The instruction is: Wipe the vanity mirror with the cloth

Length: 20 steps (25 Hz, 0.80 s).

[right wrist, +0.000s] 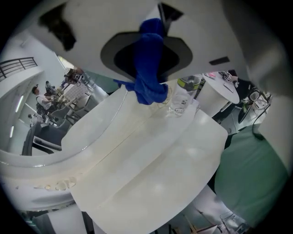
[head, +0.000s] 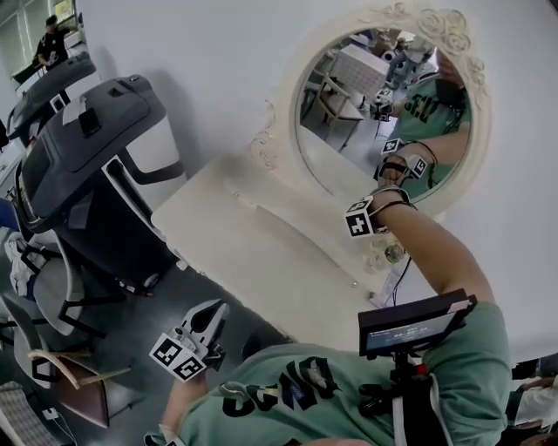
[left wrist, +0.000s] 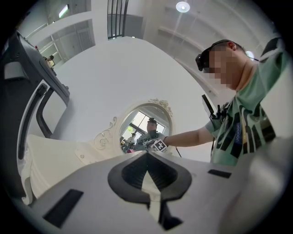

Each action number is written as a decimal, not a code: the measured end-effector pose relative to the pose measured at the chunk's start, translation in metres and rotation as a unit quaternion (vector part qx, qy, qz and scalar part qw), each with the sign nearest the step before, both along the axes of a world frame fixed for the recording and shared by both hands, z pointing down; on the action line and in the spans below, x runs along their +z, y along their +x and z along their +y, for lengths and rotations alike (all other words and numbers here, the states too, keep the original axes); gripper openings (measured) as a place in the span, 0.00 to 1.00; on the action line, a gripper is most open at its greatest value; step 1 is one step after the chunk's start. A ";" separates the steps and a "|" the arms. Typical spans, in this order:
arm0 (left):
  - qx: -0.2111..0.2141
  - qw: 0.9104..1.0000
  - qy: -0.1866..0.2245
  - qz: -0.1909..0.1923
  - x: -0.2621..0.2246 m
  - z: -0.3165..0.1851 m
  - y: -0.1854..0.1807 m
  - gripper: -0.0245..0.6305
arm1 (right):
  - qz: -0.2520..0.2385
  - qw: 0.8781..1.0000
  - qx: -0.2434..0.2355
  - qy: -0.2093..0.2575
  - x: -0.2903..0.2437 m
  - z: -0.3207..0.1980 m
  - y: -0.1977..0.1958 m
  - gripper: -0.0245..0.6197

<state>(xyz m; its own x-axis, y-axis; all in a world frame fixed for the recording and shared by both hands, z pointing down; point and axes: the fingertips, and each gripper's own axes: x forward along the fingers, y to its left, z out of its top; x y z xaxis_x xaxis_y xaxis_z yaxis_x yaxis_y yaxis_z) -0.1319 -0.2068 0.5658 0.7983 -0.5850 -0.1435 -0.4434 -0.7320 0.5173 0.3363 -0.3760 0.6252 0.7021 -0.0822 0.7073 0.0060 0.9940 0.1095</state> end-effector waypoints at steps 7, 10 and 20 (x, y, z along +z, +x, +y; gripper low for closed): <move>0.025 0.997 0.064 -0.020 -0.048 0.019 0.045 0.05 | -0.276 0.936 -0.048 0.212 -0.100 0.039 -0.069 0.15; 0.056 0.995 0.082 -0.019 -0.071 0.034 0.093 0.05 | -0.379 0.886 -0.046 0.261 -0.129 0.097 -0.075 0.15; 0.169 0.981 0.094 -0.025 -0.118 0.068 0.268 0.05 | -0.679 0.617 0.143 0.370 -0.141 0.290 -0.013 0.15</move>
<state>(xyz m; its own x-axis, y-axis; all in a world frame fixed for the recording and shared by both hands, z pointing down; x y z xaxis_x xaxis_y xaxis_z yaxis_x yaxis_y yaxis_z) 0.1363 -0.1392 0.4473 0.9506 -0.2532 -0.1796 -0.1808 -0.9219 0.3428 0.3234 -0.0857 0.4838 -0.4372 -0.7462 0.5020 -0.7556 0.6075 0.2450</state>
